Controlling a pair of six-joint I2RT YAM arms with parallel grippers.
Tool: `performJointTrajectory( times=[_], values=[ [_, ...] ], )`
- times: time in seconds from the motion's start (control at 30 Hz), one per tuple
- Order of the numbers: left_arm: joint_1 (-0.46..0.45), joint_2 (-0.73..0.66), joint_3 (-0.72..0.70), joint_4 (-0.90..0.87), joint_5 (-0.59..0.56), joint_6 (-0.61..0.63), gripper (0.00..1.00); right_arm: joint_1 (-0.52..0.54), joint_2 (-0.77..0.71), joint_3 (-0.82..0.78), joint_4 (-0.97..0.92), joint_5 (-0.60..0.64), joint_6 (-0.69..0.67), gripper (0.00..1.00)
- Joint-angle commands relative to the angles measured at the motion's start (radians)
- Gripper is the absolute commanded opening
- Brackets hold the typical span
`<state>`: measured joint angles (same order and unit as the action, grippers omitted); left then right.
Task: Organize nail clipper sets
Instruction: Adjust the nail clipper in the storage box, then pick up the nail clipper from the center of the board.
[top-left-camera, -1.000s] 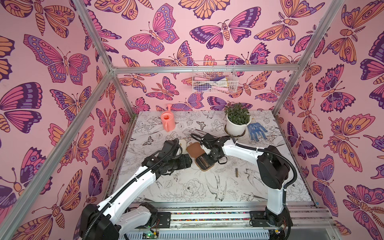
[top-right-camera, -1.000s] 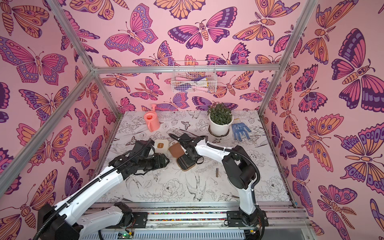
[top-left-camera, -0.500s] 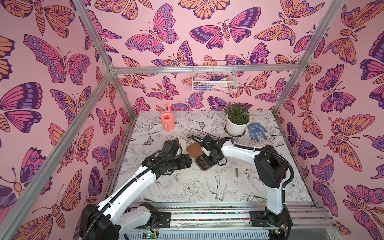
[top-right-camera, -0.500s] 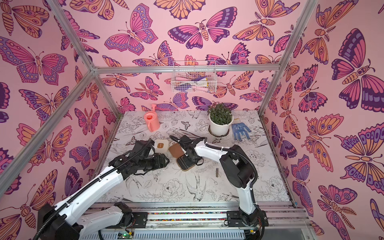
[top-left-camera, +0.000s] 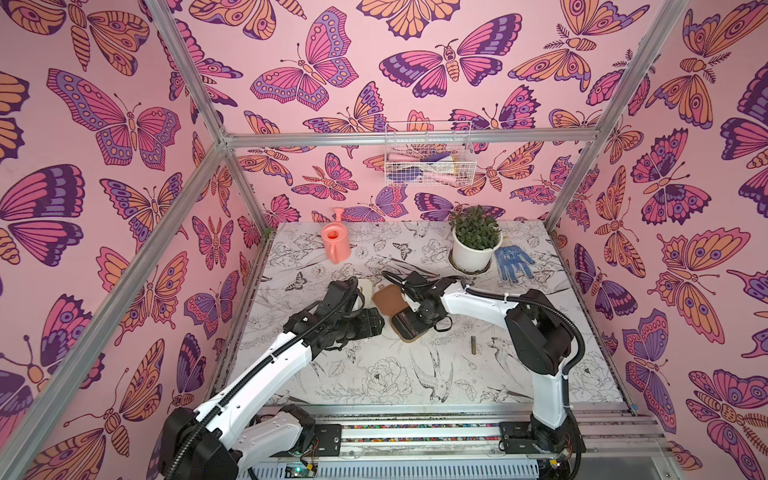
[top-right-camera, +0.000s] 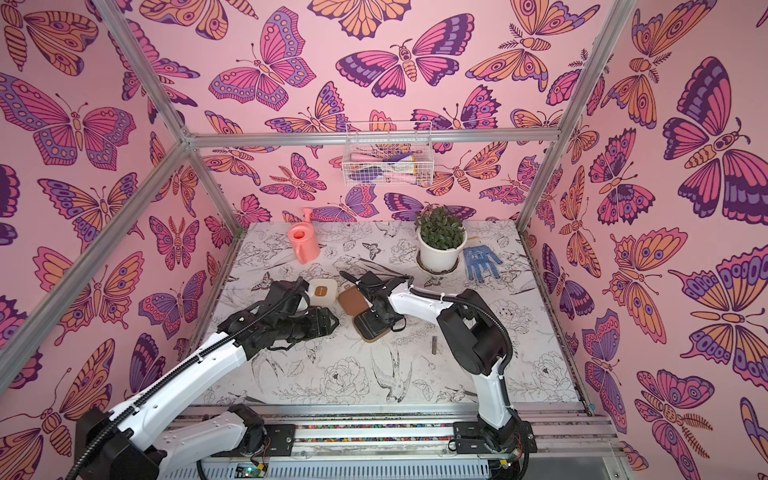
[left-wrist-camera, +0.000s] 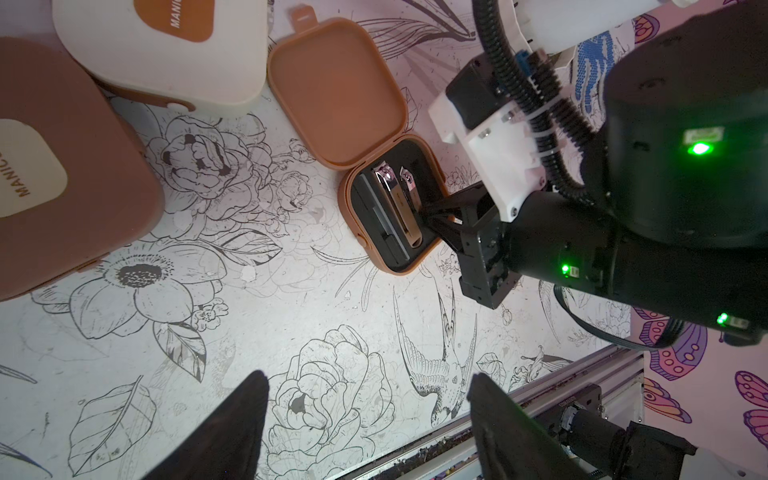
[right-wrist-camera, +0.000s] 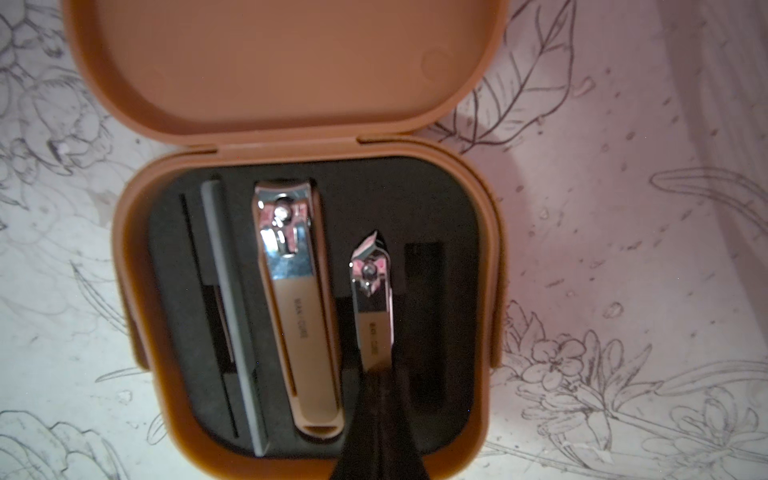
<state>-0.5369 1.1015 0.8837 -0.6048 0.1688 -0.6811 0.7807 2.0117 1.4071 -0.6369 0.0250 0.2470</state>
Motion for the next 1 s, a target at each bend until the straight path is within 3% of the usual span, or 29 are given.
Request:
performJointTrajectory(
  times=[0.0,0.37,0.57,0.77,0.97],
  values=[
    [0.000,-0.009,-0.019,0.000,0.009,0.006,0.78,0.007,0.085,-0.070,0.028,0.009,0.028,0.00],
    [0.000,-0.005,-0.014,0.001,0.011,0.006,0.78,0.006,-0.119,0.017,-0.044,0.083,0.014,0.03],
    [0.000,-0.010,-0.015,0.000,0.011,0.008,0.78,0.005,-0.247,0.015,-0.088,0.137,0.051,0.14],
    [0.000,-0.015,-0.012,0.001,0.015,0.009,0.78,-0.045,-0.362,-0.134,-0.165,0.220,0.159,0.30],
    [0.000,-0.035,-0.014,0.000,0.017,0.012,0.78,-0.136,-0.526,-0.389,-0.128,0.169,0.252,0.50]
  ],
)
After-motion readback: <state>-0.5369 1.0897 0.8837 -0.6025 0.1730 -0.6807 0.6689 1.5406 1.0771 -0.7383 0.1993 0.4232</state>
